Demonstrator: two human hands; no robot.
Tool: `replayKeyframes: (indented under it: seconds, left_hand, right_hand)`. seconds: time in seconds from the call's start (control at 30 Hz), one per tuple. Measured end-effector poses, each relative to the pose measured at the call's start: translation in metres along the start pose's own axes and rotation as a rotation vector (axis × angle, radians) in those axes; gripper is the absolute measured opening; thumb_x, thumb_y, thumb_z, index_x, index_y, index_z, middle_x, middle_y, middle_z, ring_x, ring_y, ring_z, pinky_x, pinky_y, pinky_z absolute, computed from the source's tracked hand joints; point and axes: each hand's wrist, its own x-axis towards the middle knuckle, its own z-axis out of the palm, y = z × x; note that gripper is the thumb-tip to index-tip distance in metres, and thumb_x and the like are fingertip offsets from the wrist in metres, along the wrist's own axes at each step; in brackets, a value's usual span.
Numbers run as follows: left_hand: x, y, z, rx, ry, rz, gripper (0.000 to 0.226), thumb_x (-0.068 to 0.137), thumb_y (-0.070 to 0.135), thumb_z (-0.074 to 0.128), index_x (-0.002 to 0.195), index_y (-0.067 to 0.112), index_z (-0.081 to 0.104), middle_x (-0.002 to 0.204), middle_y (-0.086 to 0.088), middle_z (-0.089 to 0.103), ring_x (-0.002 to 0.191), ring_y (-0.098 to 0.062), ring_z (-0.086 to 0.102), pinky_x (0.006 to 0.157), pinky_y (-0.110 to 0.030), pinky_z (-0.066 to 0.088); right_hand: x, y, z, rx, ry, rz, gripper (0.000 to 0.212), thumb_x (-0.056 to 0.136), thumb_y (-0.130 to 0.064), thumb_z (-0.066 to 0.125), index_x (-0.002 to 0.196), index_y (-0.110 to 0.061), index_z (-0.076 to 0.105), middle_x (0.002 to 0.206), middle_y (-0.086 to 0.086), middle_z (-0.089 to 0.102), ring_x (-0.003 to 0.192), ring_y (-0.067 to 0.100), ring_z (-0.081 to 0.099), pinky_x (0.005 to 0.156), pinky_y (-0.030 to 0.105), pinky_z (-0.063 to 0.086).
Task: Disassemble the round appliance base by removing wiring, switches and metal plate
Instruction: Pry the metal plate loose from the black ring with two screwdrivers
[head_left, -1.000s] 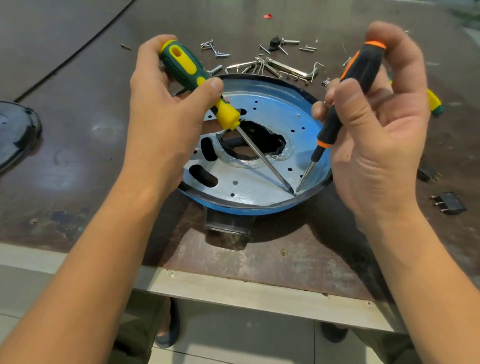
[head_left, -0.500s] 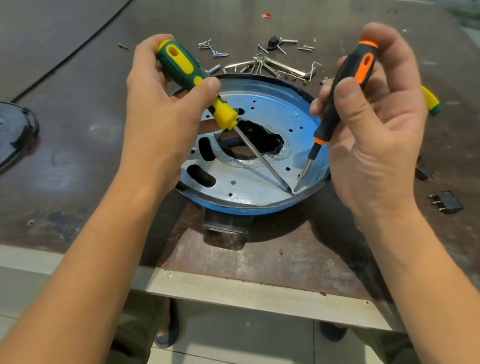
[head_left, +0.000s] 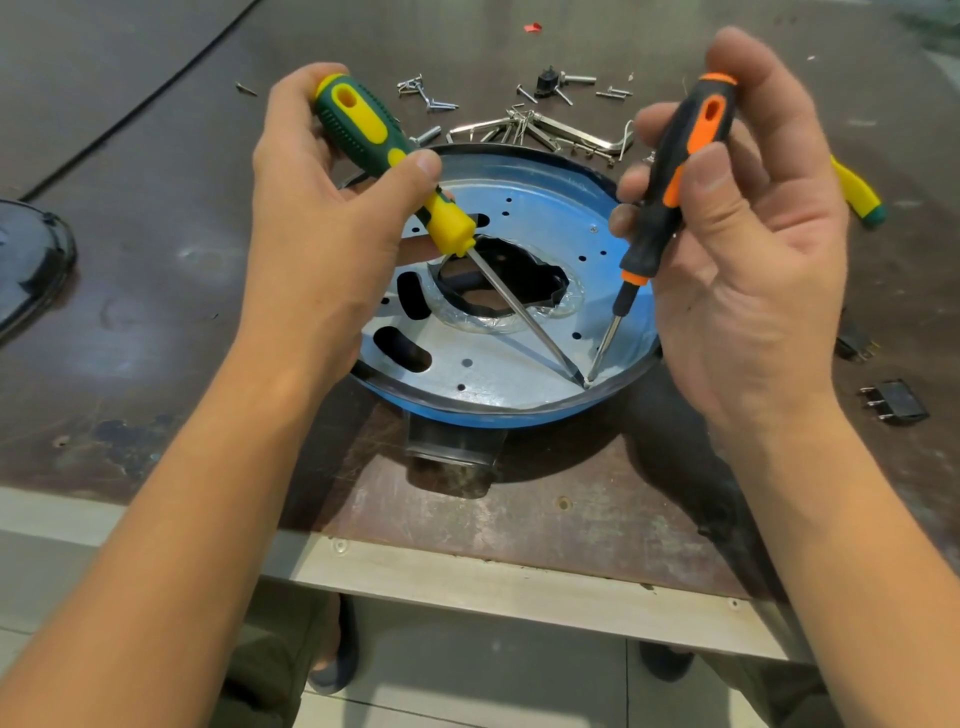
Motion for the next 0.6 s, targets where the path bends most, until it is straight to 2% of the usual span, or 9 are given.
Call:
replayKeyframes:
  seconds: [0.07,0.13,0.23,0.3,0.4,0.47,0.53,0.6]
  left_hand:
    - [0.0011,-0.0010,-0.0009,0.028,0.000,0.003,0.056,0.090,0.015,0.070,0.138,0.015,0.042,0.135,-0.023,0.045,0.119,-0.035,0.057,0.078,-0.041,0.062]
    - [0.0006,-0.0010,-0.0007,0.017,-0.003,0.003,0.055,0.090,0.013,0.069,0.138,0.014,0.042,0.134,-0.024,0.044,0.118,-0.035,0.057,0.075,-0.040,0.063]
    - [-0.0010,0.0001,0.0006,-0.008,-0.006,0.003,0.053,0.091,0.010,0.068,0.138,0.013,0.042,0.134,-0.025,0.043,0.114,-0.033,0.060,0.069,-0.037,0.064]
    - [-0.0009,0.0004,0.0006,-0.007,-0.003,0.005,0.054,0.091,0.010,0.069,0.138,0.013,0.042,0.134,-0.025,0.043,0.114,-0.033,0.060,0.069,-0.038,0.064]
    - [0.0007,-0.0003,-0.0003,-0.001,0.003,0.006,0.055,0.090,0.012,0.069,0.138,0.014,0.042,0.133,-0.024,0.044,0.117,-0.034,0.058,0.071,-0.038,0.064]
    - [0.0001,0.0000,0.0001,-0.007,0.006,0.007,0.055,0.091,0.011,0.069,0.138,0.014,0.042,0.133,-0.023,0.045,0.113,-0.027,0.061,0.070,-0.037,0.064]
    - [-0.0013,0.0009,0.0012,-0.021,0.009,0.006,0.054,0.091,0.009,0.069,0.138,0.014,0.042,0.131,-0.023,0.045,0.102,-0.017,0.065,0.068,-0.036,0.064]
    - [-0.0018,0.0016,0.0016,-0.033,0.011,0.000,0.054,0.092,0.009,0.068,0.138,0.014,0.042,0.130,-0.023,0.046,0.097,-0.014,0.066,0.067,-0.036,0.064]
  right_hand:
    - [-0.0010,-0.0009,-0.0008,0.023,-0.004,0.017,0.036,0.107,0.001,0.035,0.143,-0.001,0.036,0.114,0.015,0.062,0.093,0.025,0.060,0.082,0.038,0.049]
    - [-0.0008,-0.0021,0.0006,0.050,0.012,0.037,0.033,0.108,-0.003,0.034,0.141,-0.003,0.038,0.112,0.014,0.063,0.094,0.024,0.061,0.080,0.037,0.050]
    - [0.0000,-0.0017,0.0027,0.026,0.026,0.016,0.031,0.104,-0.003,0.044,0.134,-0.007,0.040,0.102,0.009,0.053,0.088,0.024,0.052,0.075,0.037,0.048]
    - [0.0003,-0.0005,0.0022,-0.010,0.004,-0.007,0.036,0.103,0.002,0.045,0.137,-0.003,0.037,0.099,0.009,0.049,0.086,0.026,0.048,0.076,0.038,0.047]
    - [-0.0012,0.0000,-0.0004,0.032,-0.021,-0.005,0.036,0.108,0.001,0.031,0.143,0.000,0.033,0.102,0.014,0.062,0.083,0.023,0.058,0.082,0.038,0.048]
    - [-0.0013,-0.0006,-0.0018,0.086,-0.020,0.010,0.034,0.108,-0.002,0.027,0.141,0.000,0.036,0.101,0.016,0.065,0.083,0.024,0.061,0.084,0.038,0.049]
    - [-0.0010,-0.0009,-0.0015,0.111,-0.019,0.023,0.030,0.108,-0.004,0.031,0.136,-0.005,0.041,0.100,0.014,0.064,0.083,0.024,0.060,0.082,0.039,0.049]
    - [-0.0005,-0.0006,-0.0019,0.059,-0.019,0.006,0.030,0.104,0.000,0.043,0.133,-0.009,0.043,0.100,0.010,0.057,0.084,0.022,0.056,0.079,0.039,0.049]
